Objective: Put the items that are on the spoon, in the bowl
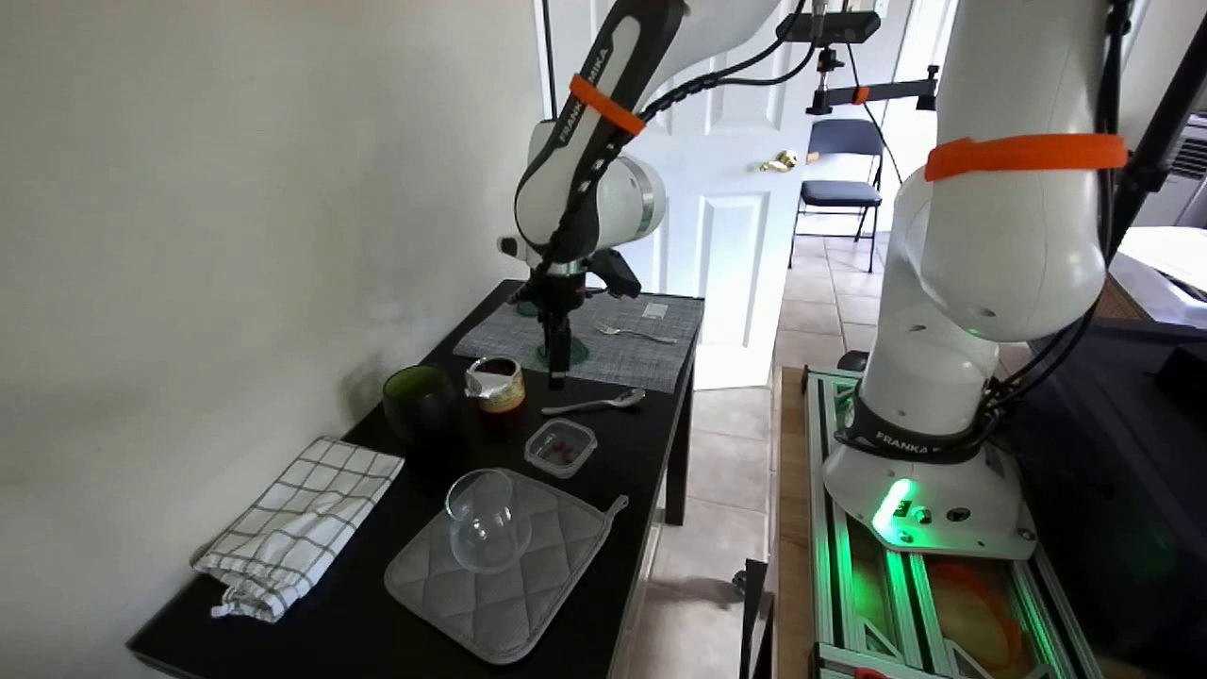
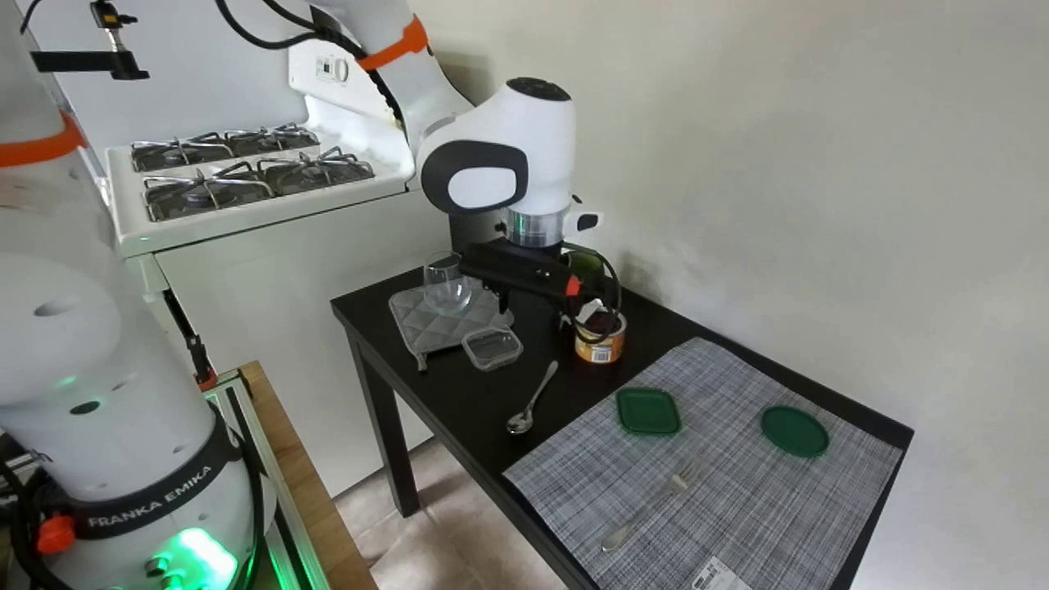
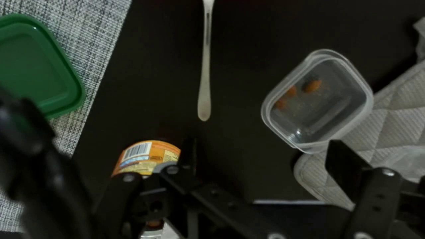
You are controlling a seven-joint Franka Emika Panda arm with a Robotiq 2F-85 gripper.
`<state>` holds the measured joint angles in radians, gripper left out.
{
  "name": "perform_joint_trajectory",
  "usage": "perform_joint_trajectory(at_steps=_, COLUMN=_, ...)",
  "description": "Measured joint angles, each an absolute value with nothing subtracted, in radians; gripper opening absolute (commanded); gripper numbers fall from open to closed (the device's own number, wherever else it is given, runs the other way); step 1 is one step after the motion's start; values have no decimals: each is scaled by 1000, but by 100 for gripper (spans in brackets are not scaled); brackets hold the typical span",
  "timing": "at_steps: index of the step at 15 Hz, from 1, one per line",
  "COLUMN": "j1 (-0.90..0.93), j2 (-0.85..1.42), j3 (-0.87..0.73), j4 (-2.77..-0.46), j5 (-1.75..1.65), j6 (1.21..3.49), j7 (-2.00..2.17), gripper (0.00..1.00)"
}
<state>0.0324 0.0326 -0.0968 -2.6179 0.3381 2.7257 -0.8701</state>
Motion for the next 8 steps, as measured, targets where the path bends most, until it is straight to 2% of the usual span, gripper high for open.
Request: perform_joint_trajectory(at_steps=8, j1=30, j2=-158, j3=-43, j4=-2618, j5=249, j6=2527, j7=-657, gripper=100)
